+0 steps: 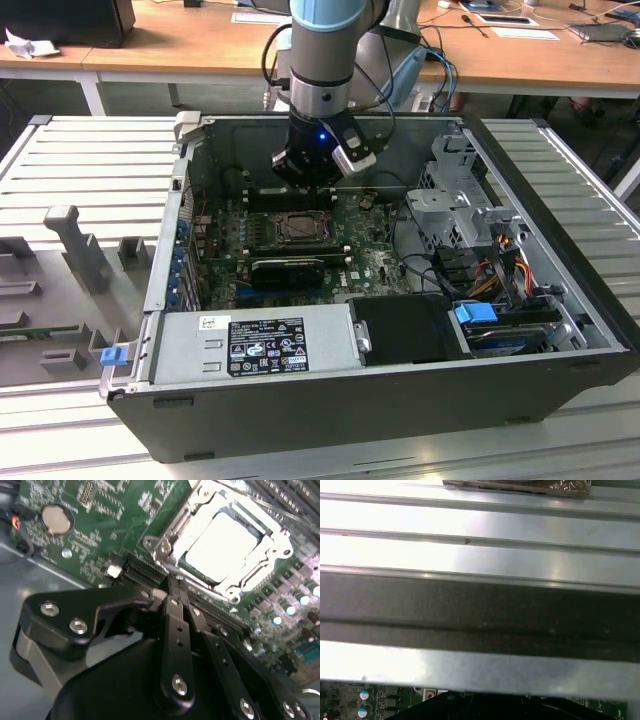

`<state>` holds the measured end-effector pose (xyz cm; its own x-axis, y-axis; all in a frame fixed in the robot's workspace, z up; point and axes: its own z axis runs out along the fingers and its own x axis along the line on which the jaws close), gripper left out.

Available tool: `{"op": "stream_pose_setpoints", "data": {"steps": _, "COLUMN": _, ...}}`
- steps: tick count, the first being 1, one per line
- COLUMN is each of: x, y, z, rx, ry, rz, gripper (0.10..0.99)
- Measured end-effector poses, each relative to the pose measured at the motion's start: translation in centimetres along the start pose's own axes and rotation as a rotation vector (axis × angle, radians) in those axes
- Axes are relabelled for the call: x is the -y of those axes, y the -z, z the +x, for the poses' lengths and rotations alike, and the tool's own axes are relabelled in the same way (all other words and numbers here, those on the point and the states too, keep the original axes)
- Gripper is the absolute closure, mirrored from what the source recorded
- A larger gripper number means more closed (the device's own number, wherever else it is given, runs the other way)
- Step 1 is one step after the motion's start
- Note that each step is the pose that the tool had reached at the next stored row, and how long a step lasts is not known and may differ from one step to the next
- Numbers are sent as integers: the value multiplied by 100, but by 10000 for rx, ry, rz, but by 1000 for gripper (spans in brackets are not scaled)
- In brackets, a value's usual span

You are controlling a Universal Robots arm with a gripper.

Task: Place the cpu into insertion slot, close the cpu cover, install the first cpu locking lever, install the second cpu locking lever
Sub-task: 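Install the first cpu locking lever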

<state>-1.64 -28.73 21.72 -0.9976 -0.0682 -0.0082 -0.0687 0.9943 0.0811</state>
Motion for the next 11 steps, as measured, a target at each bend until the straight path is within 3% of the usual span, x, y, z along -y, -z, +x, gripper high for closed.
{"op": "stream_pose_setpoints", "data": {"steps": 11, "x": 41, "y": 4, "z": 3, "rx": -1, "ry": -3, "rz": 2, "gripper": 980}}
